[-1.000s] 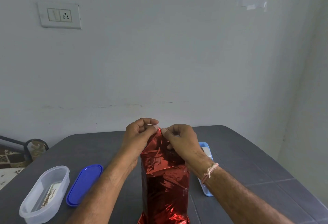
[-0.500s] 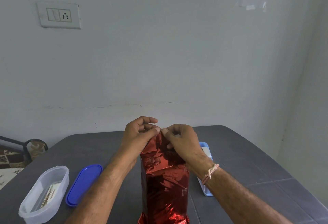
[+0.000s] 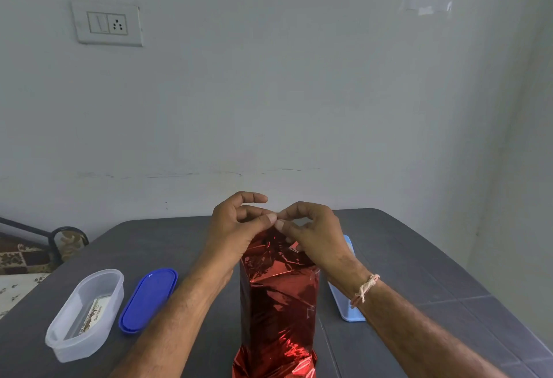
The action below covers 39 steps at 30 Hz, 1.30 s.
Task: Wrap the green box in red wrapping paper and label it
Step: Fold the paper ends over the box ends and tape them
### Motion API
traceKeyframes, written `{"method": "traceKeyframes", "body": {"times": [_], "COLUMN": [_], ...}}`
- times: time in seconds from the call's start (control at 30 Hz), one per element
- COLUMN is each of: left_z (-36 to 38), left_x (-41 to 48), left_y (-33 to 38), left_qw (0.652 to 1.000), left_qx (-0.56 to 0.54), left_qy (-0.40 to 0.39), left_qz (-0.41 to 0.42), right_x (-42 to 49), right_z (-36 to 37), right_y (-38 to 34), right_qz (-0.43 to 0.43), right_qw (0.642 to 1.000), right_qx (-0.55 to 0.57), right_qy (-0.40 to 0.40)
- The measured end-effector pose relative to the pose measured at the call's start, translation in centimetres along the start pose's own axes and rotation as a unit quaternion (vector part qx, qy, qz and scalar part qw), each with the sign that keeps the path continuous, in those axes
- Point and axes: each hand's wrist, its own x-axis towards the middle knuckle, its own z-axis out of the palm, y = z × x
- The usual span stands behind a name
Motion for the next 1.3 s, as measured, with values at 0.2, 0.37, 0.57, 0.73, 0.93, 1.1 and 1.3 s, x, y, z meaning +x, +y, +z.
{"method": "traceKeyframes", "body": {"times": [0.2, 0.37, 0.57, 0.73, 0.93, 1.1, 1.3], "left_z": [-0.4, -2.0, -2.8, -2.7, -2.9, -2.9, -2.8], "left_x": [-1.2, -4.1, -4.5, -4.6, -4.8, -5.0, -5.0], "left_y": [-0.7, -2.5, -3.9, -4.3, -4.6, -4.6, -4.7], "left_qw": [1.000, 0.988, 0.983, 0.985, 0.987, 0.989, 0.991], "left_qx": [0.003, 0.118, 0.124, 0.129, 0.115, 0.108, 0.099], "left_qy": [0.026, -0.100, -0.130, -0.118, -0.108, -0.099, -0.092], "left_qz": [0.012, -0.005, -0.028, -0.011, -0.016, -0.020, -0.012], "right_x": [-0.4, -0.5, -0.6, -1.2, -2.2, -2.5, -2.4], "right_z": [0.1, 0.1, -0.4, -1.2, -1.8, -2.1, -2.5], "right_y": [-0.1, 0.1, 0.0, 0.4, 1.5, 2.1, 2.5], "right_qz": [-0.003, -0.014, -0.035, -0.070, -0.146, -0.192, -0.234], "right_qw": [1.000, 1.000, 0.999, 0.996, 0.984, 0.971, 0.954], "right_qx": [0.014, 0.016, 0.007, -0.022, -0.079, -0.110, -0.148], "right_qy": [0.002, -0.014, -0.038, -0.047, -0.067, -0.091, -0.118]}}
